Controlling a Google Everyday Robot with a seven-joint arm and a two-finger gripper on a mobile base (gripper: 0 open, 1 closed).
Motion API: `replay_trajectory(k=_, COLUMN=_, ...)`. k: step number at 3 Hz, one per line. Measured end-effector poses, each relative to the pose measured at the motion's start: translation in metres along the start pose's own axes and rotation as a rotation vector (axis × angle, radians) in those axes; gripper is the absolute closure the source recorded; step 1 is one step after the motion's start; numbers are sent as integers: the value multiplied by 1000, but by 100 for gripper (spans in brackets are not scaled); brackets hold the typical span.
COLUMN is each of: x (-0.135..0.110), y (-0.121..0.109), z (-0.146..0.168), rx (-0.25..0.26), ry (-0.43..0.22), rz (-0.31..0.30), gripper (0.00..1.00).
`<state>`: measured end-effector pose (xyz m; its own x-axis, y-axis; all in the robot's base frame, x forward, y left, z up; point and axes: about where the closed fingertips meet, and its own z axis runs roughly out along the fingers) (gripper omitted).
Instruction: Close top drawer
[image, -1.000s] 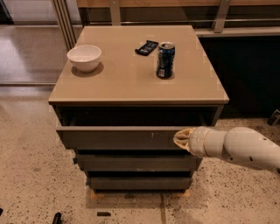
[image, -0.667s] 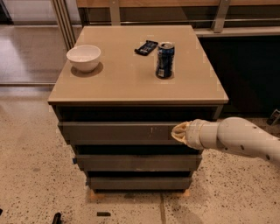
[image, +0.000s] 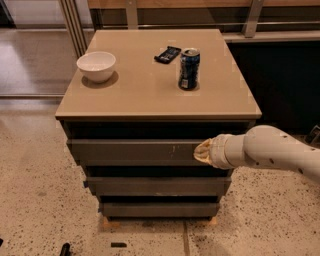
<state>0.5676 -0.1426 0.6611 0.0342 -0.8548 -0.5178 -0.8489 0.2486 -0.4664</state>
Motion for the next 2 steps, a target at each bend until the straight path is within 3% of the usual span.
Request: replay_trajectory(k=2, x=-2, y=99, z=-35, rx=-305, ry=50, rz=65, gripper=100)
